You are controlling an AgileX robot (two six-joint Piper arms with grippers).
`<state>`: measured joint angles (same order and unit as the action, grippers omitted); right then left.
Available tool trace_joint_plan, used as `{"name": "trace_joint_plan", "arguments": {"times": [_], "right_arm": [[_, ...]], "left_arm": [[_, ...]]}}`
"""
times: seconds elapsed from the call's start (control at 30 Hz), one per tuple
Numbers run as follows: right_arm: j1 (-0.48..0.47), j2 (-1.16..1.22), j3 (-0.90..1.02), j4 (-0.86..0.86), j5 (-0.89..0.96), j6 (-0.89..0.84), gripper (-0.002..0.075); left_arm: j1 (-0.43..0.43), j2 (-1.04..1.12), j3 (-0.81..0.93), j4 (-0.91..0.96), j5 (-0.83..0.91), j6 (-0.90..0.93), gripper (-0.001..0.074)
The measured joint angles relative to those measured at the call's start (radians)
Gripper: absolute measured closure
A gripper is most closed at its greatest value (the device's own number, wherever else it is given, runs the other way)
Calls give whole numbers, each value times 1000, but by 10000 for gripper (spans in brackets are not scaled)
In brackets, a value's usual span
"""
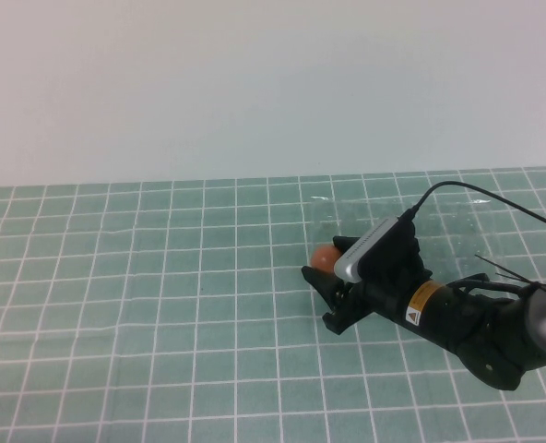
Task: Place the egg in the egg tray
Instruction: Place the egg in the egg tray
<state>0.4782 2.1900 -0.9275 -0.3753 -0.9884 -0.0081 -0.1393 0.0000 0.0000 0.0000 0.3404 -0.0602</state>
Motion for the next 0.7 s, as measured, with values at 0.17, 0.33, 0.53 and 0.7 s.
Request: {"name": "trace_joint_plan", "arguments": {"times": [0.17, 0.33, 0.53, 0.7], "right_arm": [[0, 0, 0, 27, -2, 1, 223], [0, 2, 0, 70, -11, 1, 187], [0, 4, 0, 74, -42, 1, 138], [0, 4, 0, 74, -44, 1, 132]], "left_arm": [[0, 0, 0, 0, 0, 0, 736], [0, 0, 0, 0, 0, 0, 736], [0, 0, 0, 0, 0, 0, 736], [0, 0, 0, 0, 0, 0, 736]]}}
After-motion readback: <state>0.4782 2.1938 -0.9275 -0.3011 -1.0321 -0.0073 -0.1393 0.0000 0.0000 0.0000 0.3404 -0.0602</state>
